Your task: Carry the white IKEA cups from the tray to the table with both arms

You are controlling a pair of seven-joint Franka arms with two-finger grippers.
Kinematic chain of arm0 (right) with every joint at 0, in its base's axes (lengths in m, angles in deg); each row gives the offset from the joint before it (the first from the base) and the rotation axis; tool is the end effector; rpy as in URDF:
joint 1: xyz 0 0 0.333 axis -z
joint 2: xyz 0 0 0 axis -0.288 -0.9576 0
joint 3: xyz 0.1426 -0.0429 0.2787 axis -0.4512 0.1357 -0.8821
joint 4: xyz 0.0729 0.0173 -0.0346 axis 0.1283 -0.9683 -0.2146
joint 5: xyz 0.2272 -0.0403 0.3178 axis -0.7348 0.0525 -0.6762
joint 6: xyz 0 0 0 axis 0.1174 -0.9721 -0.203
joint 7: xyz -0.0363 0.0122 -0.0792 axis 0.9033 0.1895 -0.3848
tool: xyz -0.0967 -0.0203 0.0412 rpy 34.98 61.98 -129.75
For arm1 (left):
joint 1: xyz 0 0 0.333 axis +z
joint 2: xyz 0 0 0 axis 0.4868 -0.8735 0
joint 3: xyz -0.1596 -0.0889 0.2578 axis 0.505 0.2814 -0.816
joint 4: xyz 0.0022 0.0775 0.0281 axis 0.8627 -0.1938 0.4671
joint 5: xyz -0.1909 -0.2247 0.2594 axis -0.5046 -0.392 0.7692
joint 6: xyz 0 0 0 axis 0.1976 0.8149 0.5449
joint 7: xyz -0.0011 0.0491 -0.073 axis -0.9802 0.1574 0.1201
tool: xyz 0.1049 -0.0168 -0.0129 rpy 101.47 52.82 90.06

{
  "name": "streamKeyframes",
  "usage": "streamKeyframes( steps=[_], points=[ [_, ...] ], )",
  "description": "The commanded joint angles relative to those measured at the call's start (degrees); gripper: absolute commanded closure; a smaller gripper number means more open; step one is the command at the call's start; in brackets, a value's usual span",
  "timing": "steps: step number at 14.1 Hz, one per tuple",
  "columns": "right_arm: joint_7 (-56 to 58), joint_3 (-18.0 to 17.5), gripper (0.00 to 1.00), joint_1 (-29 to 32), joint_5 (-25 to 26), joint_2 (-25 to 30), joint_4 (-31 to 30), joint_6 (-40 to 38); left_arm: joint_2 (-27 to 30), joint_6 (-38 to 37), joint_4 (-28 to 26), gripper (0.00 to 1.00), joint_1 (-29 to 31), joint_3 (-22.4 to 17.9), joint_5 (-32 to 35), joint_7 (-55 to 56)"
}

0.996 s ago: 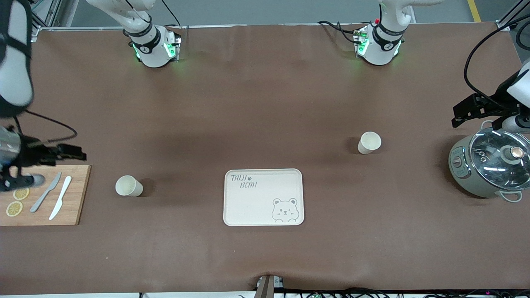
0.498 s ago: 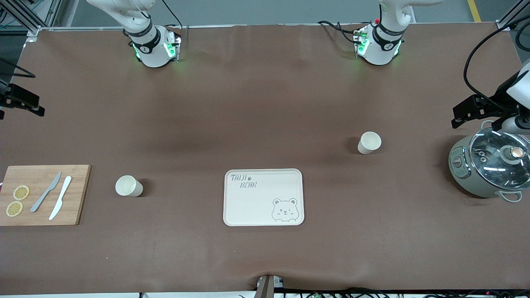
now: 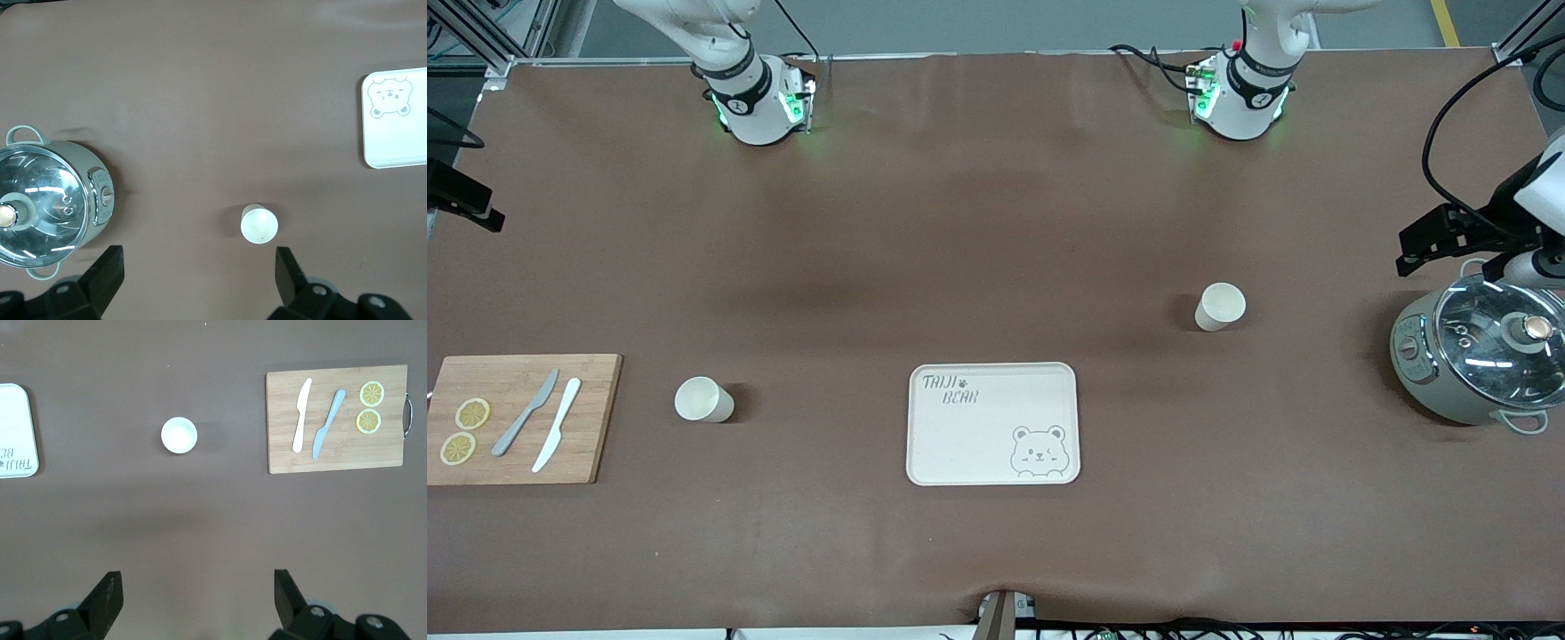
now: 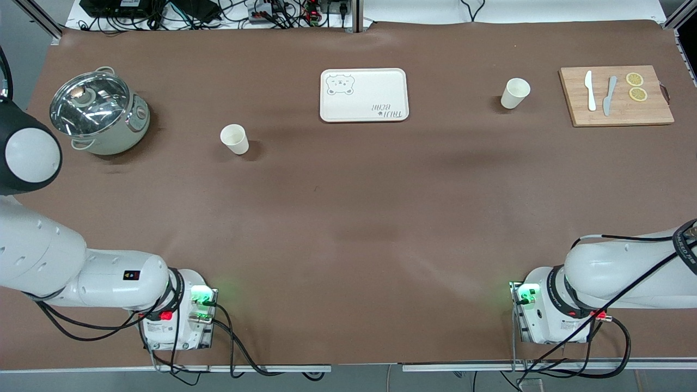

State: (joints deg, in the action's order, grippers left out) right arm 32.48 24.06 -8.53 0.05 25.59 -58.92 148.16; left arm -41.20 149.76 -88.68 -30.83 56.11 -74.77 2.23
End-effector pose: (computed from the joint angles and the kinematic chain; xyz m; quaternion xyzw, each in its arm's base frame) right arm 0.5494 -0.0526 0.6707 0.9997 -0.0219 -0.0079 0.0069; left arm 0.5882 -0.0394 0.6359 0.9985 -0.0436 0.0328 0.0050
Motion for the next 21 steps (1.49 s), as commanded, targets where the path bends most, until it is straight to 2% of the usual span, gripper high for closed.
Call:
streamKeyframes(
  steps=[1, 21],
  points=[
    [-1.0, -0.7, 0.0, 1.4, 0.5, 1.6, -1.6, 0.2, 0.1, 0.5, -0.2, 0.0, -0.1, 0.1, 0.2, -0.6],
    [-0.9, -0.8, 0.0, 2.8, 0.1, 1.4, -0.4, 0.3, -0.6, 0.2, -0.6, 0.0, -1.9, 0.6, 0.4, -3.9]
  ],
)
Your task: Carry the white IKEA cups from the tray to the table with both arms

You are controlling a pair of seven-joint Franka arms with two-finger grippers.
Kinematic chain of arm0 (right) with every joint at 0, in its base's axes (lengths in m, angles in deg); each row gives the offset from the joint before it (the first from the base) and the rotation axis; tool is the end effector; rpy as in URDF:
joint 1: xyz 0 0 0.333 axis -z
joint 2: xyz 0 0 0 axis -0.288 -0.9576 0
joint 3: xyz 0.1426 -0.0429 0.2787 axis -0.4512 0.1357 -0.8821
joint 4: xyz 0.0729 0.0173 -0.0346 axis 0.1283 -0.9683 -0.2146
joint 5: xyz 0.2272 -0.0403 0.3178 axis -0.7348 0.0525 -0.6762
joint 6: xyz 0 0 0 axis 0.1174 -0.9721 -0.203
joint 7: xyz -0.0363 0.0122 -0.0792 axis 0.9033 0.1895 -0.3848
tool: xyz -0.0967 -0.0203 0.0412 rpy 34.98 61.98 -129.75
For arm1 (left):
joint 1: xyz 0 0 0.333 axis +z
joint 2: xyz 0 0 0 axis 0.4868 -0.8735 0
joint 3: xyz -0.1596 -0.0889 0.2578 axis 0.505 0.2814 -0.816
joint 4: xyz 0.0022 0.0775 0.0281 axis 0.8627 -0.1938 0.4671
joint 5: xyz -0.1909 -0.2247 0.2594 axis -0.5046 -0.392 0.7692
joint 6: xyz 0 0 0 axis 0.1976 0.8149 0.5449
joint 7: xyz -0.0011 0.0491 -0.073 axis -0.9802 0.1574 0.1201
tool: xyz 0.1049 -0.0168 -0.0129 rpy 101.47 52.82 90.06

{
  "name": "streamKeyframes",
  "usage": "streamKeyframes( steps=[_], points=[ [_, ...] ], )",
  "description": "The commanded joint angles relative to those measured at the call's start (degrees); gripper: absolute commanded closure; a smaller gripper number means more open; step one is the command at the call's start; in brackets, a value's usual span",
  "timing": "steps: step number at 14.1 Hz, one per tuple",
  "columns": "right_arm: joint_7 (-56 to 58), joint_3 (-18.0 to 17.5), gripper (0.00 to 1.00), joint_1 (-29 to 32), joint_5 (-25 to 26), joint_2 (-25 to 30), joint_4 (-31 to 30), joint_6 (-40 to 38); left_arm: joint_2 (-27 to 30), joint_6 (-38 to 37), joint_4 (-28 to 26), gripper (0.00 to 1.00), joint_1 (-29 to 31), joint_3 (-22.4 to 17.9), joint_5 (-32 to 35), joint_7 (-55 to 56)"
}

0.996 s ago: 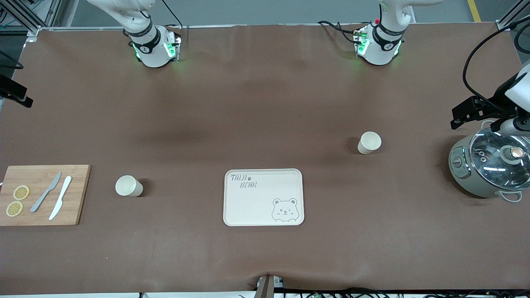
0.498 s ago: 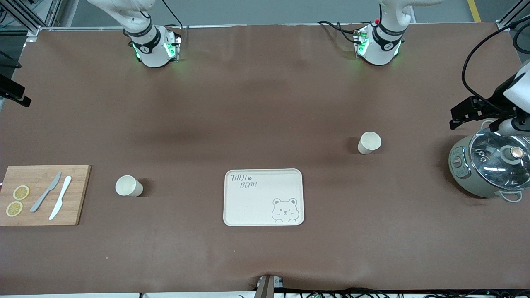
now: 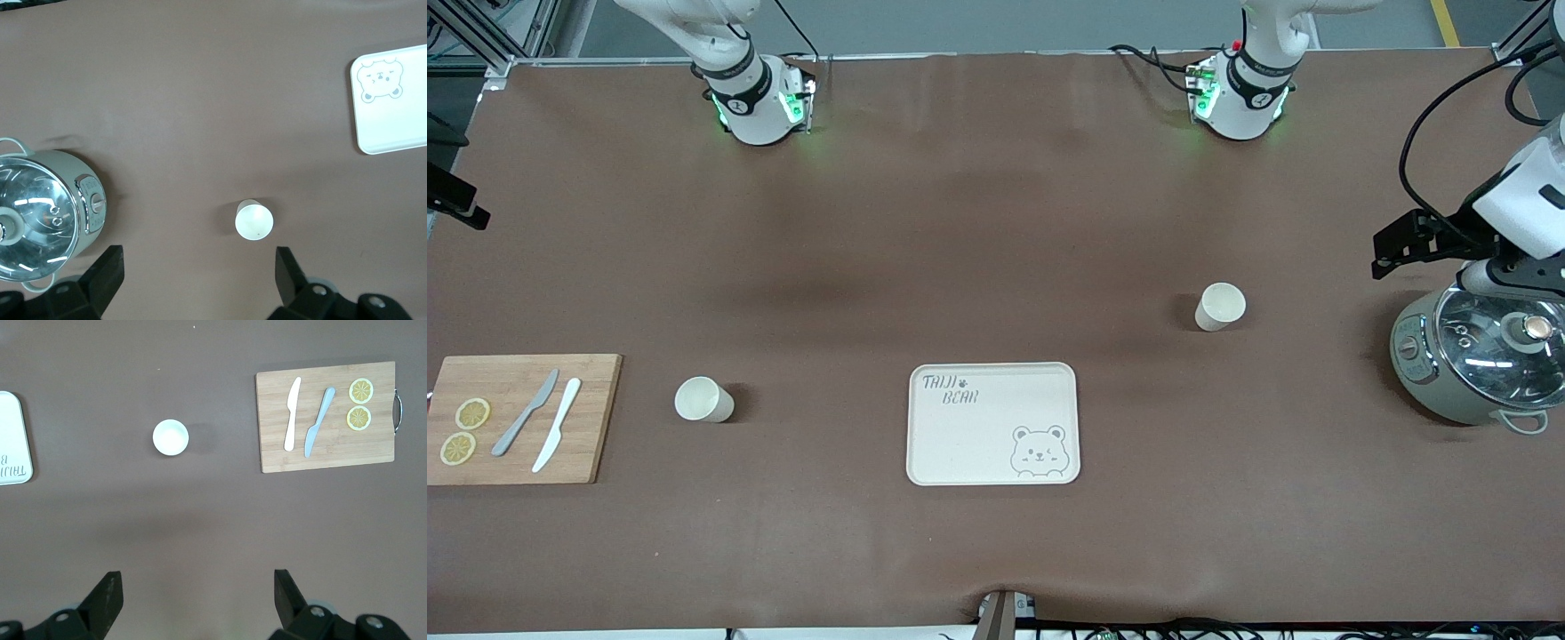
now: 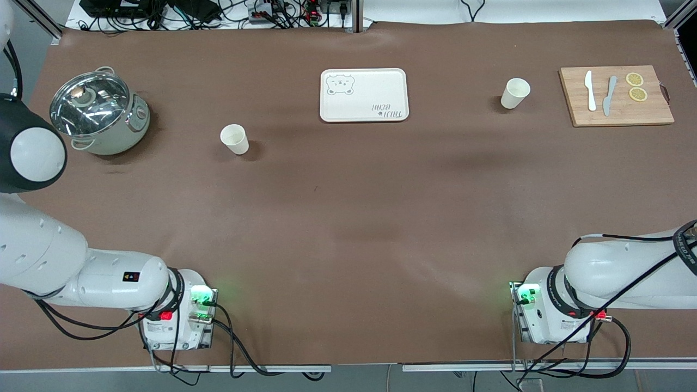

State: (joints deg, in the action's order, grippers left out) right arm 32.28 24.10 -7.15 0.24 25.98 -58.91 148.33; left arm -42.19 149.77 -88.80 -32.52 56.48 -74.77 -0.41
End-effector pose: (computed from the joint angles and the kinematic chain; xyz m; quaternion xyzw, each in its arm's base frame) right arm 0.5459 -0.0663 0.6748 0.9993 -0.0363 -0.0032 0.0090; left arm 0.5916 -0.0606 0.6247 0.9961 -0.0844 0.0233 0.0054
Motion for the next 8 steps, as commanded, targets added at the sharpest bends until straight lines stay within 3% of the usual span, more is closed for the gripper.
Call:
streamKeyframes(
  steps=[1, 8],
  points=[
    [-0.8, -1.0, 0.0, 1.3, 0.1, 1.0, -0.4, 0.1, 0.4, 0.2, -0.4, 0.0, -0.2, 0.2, 0.4, -1.2],
    [-0.7, -1.0, 0.0, 1.4, -0.1, 0.9, -0.4, 0.2, 0.7, -0.3, -0.7, 0.0, -0.2, 0.8, 0.7, 3.2]
  ],
)
